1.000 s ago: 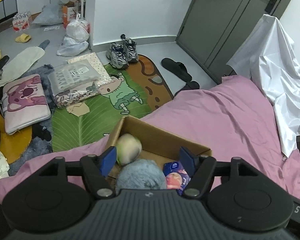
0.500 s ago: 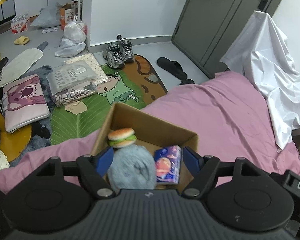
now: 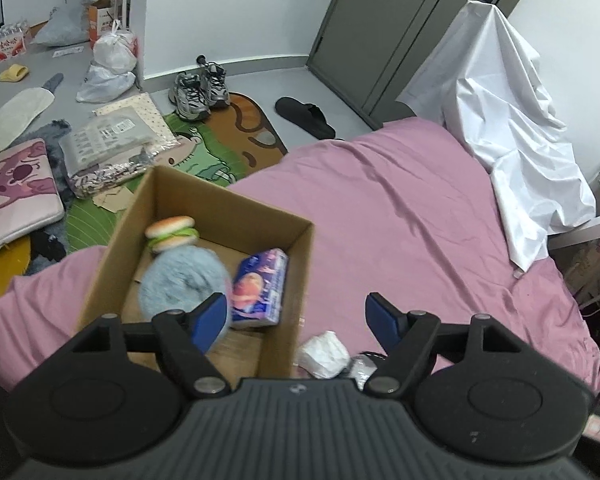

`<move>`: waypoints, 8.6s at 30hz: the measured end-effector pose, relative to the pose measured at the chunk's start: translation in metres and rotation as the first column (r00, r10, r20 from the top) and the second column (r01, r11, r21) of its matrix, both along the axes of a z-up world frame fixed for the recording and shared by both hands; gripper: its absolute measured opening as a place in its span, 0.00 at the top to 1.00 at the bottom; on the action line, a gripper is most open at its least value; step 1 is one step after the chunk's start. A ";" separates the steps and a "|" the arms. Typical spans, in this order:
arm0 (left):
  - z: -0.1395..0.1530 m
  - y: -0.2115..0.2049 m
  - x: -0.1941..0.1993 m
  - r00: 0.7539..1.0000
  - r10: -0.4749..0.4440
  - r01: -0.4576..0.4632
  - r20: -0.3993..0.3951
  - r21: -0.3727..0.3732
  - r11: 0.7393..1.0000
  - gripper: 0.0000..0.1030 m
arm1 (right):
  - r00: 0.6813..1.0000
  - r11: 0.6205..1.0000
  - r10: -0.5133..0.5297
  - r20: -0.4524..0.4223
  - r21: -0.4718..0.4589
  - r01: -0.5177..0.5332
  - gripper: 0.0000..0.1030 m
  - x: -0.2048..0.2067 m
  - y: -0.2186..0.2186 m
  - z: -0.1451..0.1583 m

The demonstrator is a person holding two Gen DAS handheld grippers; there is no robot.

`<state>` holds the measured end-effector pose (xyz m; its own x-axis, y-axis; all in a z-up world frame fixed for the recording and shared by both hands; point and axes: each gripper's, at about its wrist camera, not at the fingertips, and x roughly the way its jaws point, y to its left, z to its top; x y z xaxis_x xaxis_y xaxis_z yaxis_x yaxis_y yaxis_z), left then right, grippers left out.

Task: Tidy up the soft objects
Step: 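Move the right gripper to the white cloth and clear plastic bag, then close the right gripper on the clear plastic bag while the left gripper grasps the white cloth, then carry the white cloth and plastic bag over the box with both grippers, then release the white cloth and plastic bag into the box, opening both grippers, then grasp the denim bunny plush with the left gripper while the right gripper reaches the black patch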

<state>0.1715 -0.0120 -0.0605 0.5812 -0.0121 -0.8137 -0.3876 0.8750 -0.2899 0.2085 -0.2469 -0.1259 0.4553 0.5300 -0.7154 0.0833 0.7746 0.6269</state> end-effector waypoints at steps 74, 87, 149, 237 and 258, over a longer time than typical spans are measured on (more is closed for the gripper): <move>-0.112 -0.099 0.098 0.881 0.196 -0.119 -0.430 0.198 0.973 0.45 | 0.912 0.909 -0.411 0.010 0.080 0.409 0.69 -0.014 -0.078 -0.047; -0.117 -0.095 0.098 0.874 0.222 -0.131 -0.431 0.231 0.964 0.64 | 0.900 0.896 -0.437 -0.002 0.092 0.435 0.69 -0.011 -0.083 -0.053; -0.009 0.067 -0.047 0.985 0.146 -0.152 -0.089 -0.062 0.986 0.75 | 0.929 0.944 0.198 0.314 0.196 -0.267 0.68 -0.034 0.052 0.033; -0.063 -0.089 -0.031 0.959 0.181 -0.192 -0.216 -0.031 0.981 0.34 | 0.958 0.958 0.286 -0.002 -0.022 -0.285 0.19 0.030 -0.036 0.001; -0.140 -0.106 0.003 0.910 0.171 -0.151 -0.377 0.082 0.985 0.36 | 0.957 0.963 0.269 -0.113 0.040 -0.266 0.29 0.042 -0.047 -0.033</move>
<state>0.1747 -0.1176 -0.2001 0.2175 0.1017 -0.9707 -0.5965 0.8010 -0.0498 0.2504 -0.2934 -0.1584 0.2091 0.6384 -0.7408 -0.0515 0.7637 0.6436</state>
